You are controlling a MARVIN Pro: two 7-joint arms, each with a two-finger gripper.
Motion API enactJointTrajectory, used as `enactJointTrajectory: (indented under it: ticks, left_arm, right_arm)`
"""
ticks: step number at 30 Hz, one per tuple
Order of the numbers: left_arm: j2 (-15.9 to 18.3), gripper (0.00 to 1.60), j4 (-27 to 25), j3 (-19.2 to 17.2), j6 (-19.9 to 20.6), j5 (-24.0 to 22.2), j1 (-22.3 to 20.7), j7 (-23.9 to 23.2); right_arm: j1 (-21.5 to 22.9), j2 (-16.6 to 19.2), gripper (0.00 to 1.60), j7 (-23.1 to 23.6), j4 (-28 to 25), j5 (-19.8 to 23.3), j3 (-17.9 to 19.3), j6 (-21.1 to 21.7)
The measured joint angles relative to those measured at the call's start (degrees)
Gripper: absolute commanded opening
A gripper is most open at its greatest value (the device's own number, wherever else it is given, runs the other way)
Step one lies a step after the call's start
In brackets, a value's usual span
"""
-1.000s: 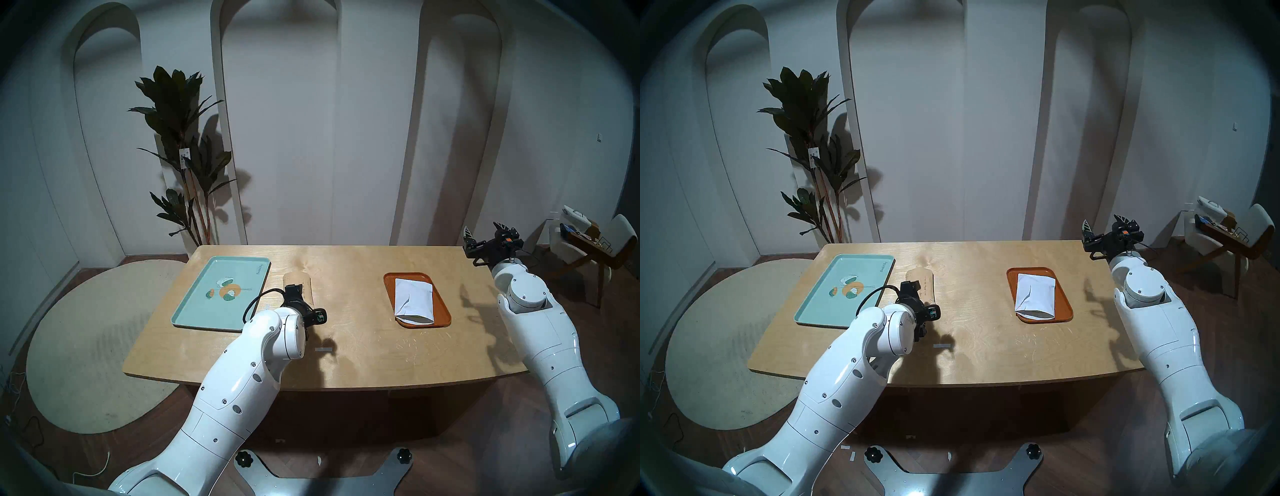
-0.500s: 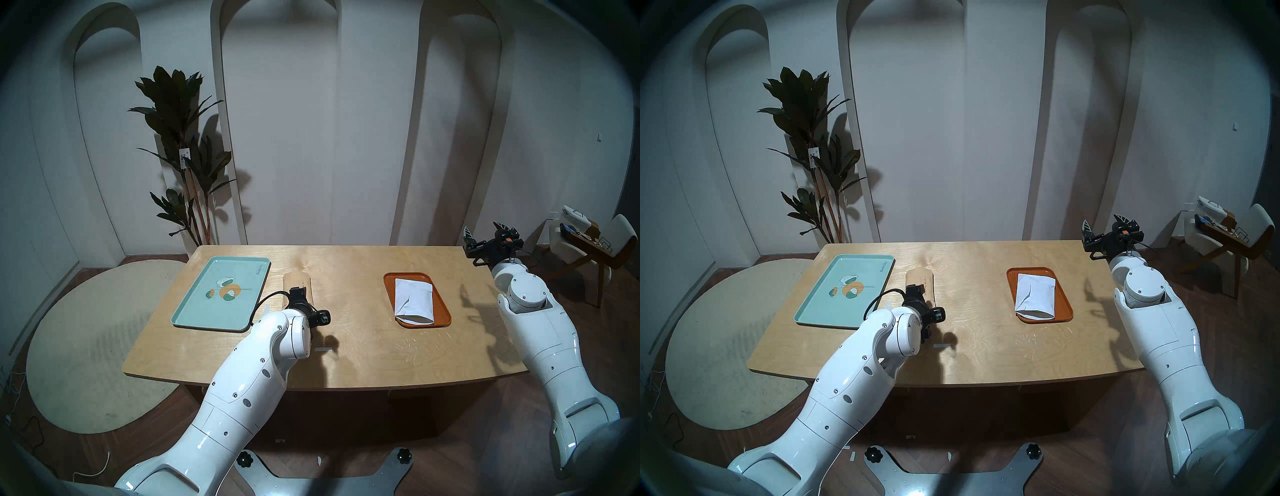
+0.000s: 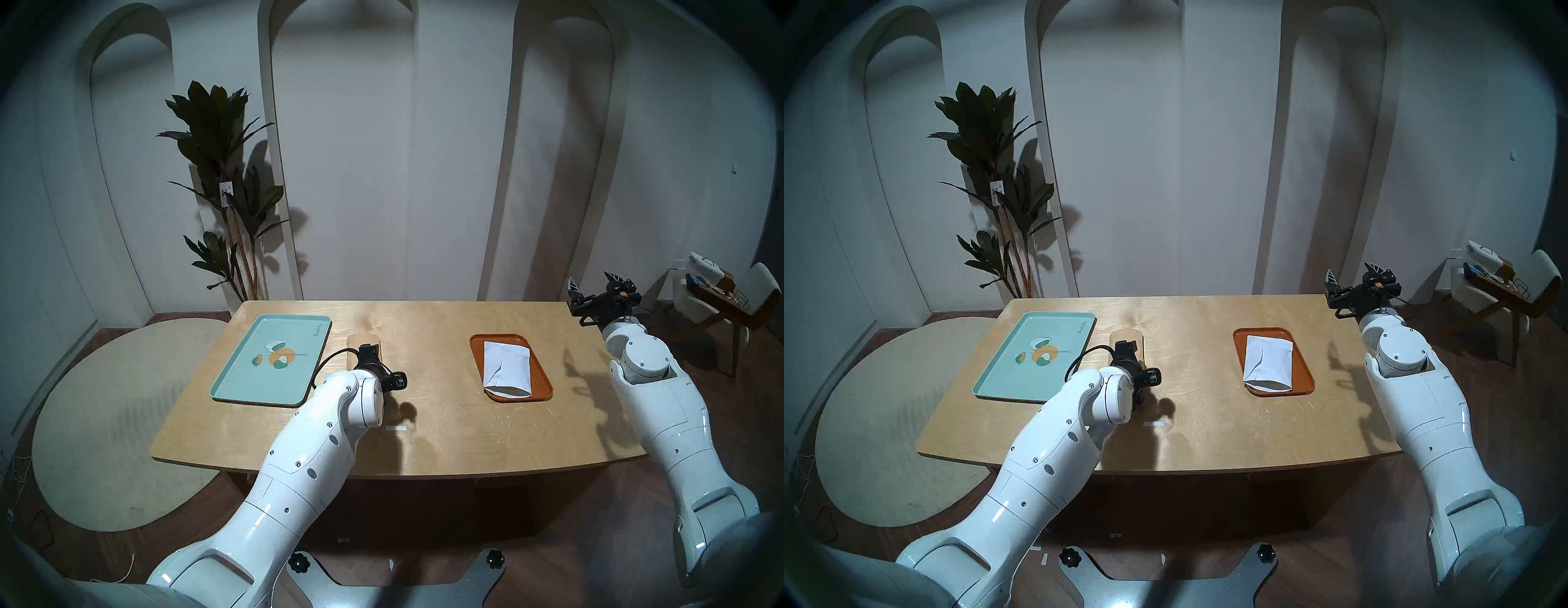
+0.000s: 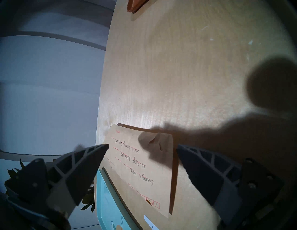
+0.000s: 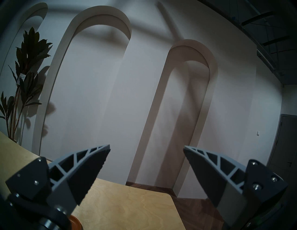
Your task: Sort the mail into the trays, one tray per recipient
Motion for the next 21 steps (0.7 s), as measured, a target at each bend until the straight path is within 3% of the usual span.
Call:
enactJointTrajectory:
  ticks: [1,14,21]
  left_arm:
    - [-0.15,0.02,0.28,-0.25,-0.13,-0.28,-0.2,0.04]
    - [-0.89,0.0,2.43,-3.01,-2.57,-3.71,-1.53,1.86]
    - [-1.0,0.0,2.45,-3.58,-3.92,-3.54,-2.68,6.01]
  right_arm:
    - [0.0,0.0,1.6,0.0,0.0,0.0,0.0,0.0]
    - [0.0,0.02,1.6,0.0,0.01,0.02,-0.02,-0.01]
    - [0.0,0.02,1.6,0.0,0.01,0.04,-0.02,-0.01]
